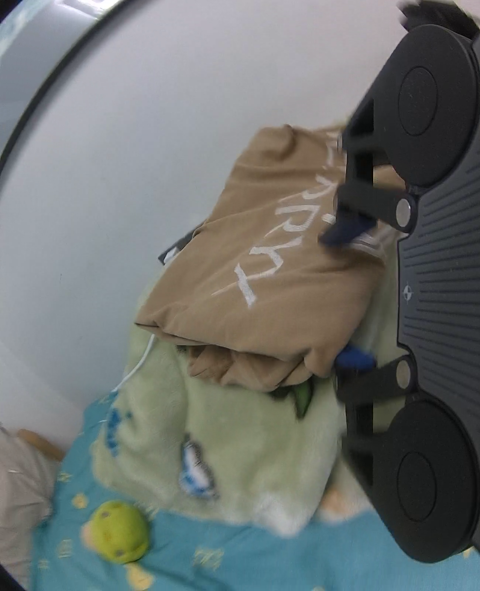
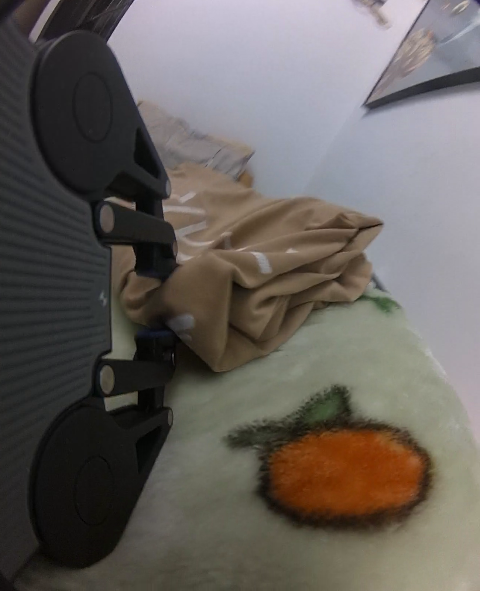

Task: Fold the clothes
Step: 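Carry the held shirt with both grippers onto the green blanket, then open both grippers, release the folded shirt, and pull back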

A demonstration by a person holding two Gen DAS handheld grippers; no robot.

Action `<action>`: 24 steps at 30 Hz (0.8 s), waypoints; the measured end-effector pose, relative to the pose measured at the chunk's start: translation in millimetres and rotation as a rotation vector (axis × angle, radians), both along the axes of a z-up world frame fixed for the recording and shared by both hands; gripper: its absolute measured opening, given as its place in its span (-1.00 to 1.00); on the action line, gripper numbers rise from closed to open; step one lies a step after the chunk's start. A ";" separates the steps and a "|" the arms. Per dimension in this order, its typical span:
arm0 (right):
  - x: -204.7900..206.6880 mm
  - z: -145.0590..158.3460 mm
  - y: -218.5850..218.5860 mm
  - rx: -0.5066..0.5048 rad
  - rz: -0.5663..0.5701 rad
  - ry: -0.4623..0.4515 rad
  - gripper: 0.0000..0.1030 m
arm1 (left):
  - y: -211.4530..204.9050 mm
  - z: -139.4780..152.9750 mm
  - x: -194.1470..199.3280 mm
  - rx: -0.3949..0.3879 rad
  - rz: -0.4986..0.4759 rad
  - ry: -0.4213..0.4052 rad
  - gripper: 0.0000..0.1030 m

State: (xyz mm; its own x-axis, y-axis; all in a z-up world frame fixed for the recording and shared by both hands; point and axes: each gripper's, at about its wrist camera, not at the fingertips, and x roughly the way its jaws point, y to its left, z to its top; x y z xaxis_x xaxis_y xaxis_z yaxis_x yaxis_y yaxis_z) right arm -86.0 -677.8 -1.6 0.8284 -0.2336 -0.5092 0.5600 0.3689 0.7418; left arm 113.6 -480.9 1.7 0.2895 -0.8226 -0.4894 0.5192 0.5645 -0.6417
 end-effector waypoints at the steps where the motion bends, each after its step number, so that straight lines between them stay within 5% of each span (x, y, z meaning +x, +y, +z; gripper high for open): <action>1: -3.3 7.4 2.4 0.014 -0.001 0.021 -0.40 | 1.1 8.0 -1.9 0.018 0.001 -0.021 0.47; 11: -43.3 95.9 55.1 -0.239 0.118 0.119 -0.38 | 51.4 131.8 -82.5 0.056 -0.036 -0.334 0.97; 12: -48.3 106.0 61.5 -0.281 0.125 0.112 -0.26 | 59.8 140.2 -95.4 0.058 -0.035 -0.374 0.99; 15: -64.6 135.2 86.5 -0.451 0.128 0.056 0.72 | 89.0 163.0 -139.6 0.080 -0.019 -0.505 0.99; 16: -71.0 144.2 95.3 -0.519 0.123 0.032 0.84 | 99.0 169.1 -153.8 0.085 -0.018 -0.549 0.99; 19: -90.9 162.8 123.2 -0.680 0.131 0.003 0.80 | 125.7 177.5 -186.4 0.105 0.021 -0.642 0.99; 24: -101.1 165.3 160.3 -0.787 0.134 -0.030 0.80 | 160.6 179.5 -222.6 0.102 0.066 -0.727 0.99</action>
